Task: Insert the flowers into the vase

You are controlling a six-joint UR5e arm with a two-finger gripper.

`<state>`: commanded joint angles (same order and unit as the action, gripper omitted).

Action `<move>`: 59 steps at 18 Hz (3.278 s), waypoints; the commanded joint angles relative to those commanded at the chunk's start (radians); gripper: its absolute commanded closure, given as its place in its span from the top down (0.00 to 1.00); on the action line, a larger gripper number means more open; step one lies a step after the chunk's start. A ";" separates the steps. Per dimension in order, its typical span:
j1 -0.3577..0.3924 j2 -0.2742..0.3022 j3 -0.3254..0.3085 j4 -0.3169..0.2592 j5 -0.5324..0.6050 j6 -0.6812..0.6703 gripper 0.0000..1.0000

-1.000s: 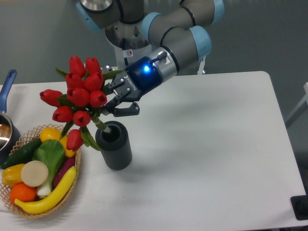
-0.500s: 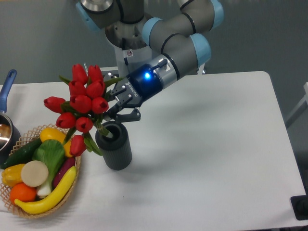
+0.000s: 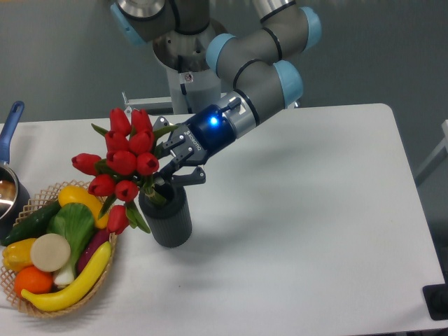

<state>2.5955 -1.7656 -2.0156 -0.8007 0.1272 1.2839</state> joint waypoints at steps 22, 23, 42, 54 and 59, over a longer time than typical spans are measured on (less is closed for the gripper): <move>0.000 -0.026 -0.055 0.000 0.126 0.118 0.37; 0.000 -0.026 -0.057 0.000 0.135 0.133 0.37; 0.032 -0.002 -0.049 0.000 0.260 0.187 1.00; 0.090 0.104 0.075 0.000 0.540 0.187 1.00; 0.129 0.110 0.195 -0.003 0.713 0.221 1.00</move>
<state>2.7243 -1.6552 -1.8210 -0.8038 0.8403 1.5046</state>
